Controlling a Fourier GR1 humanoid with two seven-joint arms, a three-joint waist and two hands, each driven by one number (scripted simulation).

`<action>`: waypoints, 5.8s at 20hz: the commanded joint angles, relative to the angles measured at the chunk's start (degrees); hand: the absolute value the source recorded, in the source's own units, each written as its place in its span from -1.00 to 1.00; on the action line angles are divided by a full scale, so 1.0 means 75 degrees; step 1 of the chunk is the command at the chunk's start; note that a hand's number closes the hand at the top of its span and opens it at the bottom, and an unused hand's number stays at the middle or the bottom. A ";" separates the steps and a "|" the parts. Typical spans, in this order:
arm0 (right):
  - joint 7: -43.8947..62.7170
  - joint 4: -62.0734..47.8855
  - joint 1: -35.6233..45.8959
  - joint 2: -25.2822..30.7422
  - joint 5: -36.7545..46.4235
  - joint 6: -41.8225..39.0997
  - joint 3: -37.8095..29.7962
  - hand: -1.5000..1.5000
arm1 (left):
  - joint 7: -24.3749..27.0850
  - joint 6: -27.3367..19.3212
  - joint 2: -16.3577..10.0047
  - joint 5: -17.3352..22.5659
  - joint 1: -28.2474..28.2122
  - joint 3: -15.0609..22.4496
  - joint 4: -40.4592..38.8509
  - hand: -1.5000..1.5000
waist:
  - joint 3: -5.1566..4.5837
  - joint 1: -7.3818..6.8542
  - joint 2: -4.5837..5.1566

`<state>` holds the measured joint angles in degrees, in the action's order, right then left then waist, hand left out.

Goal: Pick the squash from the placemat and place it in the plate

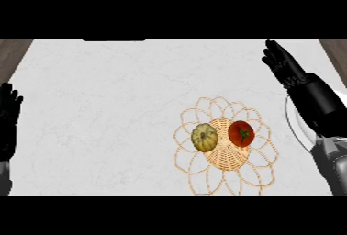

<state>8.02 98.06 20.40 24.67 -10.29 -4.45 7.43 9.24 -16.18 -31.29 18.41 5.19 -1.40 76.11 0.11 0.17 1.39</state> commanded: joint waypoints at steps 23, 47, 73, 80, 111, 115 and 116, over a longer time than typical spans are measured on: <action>0.2116 -0.0904 -0.0710 -0.0546 0.5556 0.1888 0.4039 -1.00 | -0.2551 -0.0515 0.1678 -0.1010 0.0258 0.2177 0.0284 0.00 | -0.0019 -0.0022 -0.0200; 0.6685 -0.3341 0.2750 -0.2301 0.4980 -0.4002 0.3262 -1.00 | -0.3052 -0.0709 0.2015 -0.1524 -0.0170 0.2228 0.1075 0.00 | -0.0016 -0.0096 -0.0181; 0.4813 -0.4443 0.1583 -0.3136 0.7502 -0.3997 0.2492 1.00 | -0.3023 0.0117 0.2636 -0.2274 -0.0120 0.1210 0.0960 0.00 | -0.0014 -0.0055 -0.0184; 0.3532 -0.4971 0.1721 -0.2856 0.8303 -0.3426 0.2746 1.00 | -0.3222 0.0236 0.2659 -0.2459 -0.0602 0.1268 0.1515 0.00 | -0.0012 -0.0091 -0.0180; 0.0528 -0.0071 -0.1679 0.0379 0.6497 0.0976 -0.2508 1.00 | -0.3649 0.0639 0.2505 -0.2386 -0.0139 0.0729 0.1582 0.00 | -0.0010 -0.0029 -0.0191; 0.0421 -0.1191 -0.0842 0.0465 0.6544 0.0963 -0.2846 1.00 | -0.2752 0.0857 0.2622 -0.2371 -0.0640 0.0596 0.1170 0.00 | -0.0014 -0.0088 -0.0177; -0.0042 -0.1533 -0.1172 0.0457 0.6665 0.1260 -0.2950 1.00 | -0.2671 0.0859 0.2738 -0.2309 -0.0420 0.0497 0.0828 0.00 | -0.0014 -0.0055 -0.0175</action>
<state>11.04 94.32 9.89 27.64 39.84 3.09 -11.43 -13.15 -11.19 -10.91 0.17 2.41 3.75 84.00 -0.01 0.05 -0.03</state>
